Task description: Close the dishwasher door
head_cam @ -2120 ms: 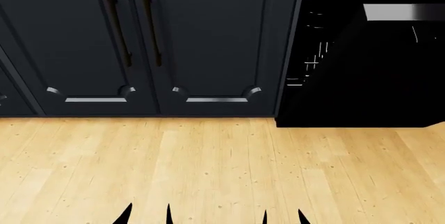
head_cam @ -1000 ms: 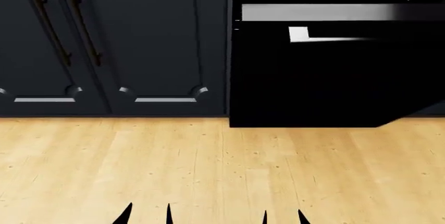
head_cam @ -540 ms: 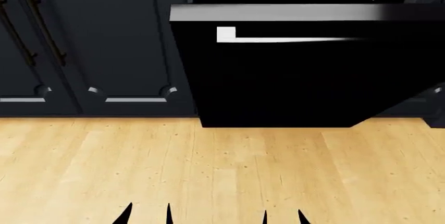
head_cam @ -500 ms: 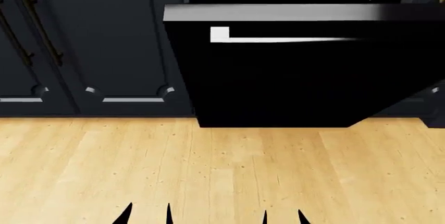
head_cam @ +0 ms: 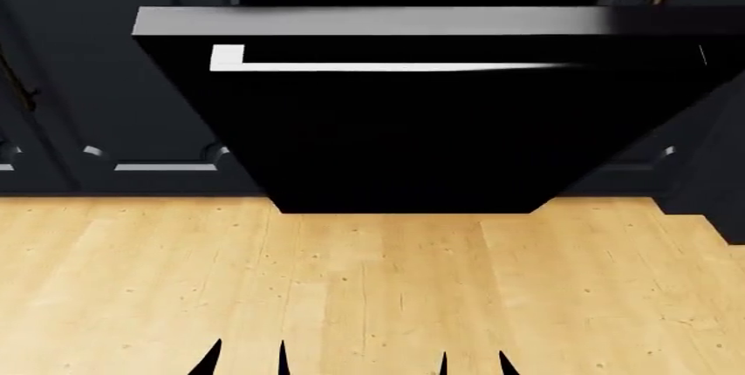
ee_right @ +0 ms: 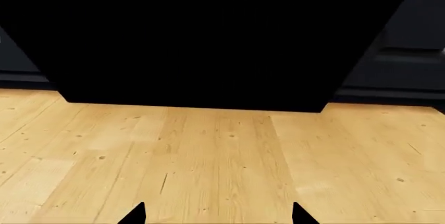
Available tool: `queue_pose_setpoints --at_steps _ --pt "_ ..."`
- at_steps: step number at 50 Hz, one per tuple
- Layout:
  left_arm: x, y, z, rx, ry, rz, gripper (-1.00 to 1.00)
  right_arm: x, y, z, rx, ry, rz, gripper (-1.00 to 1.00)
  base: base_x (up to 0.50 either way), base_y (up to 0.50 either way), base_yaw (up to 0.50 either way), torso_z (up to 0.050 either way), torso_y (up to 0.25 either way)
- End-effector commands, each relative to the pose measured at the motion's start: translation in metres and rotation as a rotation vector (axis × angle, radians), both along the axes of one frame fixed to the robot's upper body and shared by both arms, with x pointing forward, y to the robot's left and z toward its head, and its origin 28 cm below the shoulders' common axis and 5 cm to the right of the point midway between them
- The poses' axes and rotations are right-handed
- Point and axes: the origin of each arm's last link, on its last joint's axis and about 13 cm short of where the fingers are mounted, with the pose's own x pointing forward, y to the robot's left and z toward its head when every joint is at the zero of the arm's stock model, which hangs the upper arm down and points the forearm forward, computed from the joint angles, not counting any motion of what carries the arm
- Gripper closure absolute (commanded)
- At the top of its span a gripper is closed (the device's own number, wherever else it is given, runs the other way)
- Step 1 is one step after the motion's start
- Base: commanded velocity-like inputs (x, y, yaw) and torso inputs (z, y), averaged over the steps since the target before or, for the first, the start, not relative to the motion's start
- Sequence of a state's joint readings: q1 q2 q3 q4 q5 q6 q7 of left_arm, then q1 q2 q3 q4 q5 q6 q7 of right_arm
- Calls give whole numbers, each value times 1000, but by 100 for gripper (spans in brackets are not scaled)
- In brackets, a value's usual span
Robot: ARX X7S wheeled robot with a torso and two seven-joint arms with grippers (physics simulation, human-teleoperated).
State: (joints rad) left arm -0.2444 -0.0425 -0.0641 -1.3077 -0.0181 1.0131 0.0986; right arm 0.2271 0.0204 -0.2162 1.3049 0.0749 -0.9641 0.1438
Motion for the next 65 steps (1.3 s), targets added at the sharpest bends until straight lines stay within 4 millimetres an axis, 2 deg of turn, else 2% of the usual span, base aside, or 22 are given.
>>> queue_pose_setpoints --at_steps 1,20,32,65 --pt "0 0 0 0 0 0 -100 0 0 0 1 1 0 -100 0 -422 0 0 0" --pt "0 0 0 0 0 0 -100 0 0 0 2 -5 1 -100 0 -411 0 0 0" --pt "0 0 0 0 0 -1 -100 0 0 1 -14 -15 13 -100 10 -2 0 0 0" --pt "0 0 0 0 0 0 -100 0 0 1 -12 -11 9 -100 294 0 0 0 0"
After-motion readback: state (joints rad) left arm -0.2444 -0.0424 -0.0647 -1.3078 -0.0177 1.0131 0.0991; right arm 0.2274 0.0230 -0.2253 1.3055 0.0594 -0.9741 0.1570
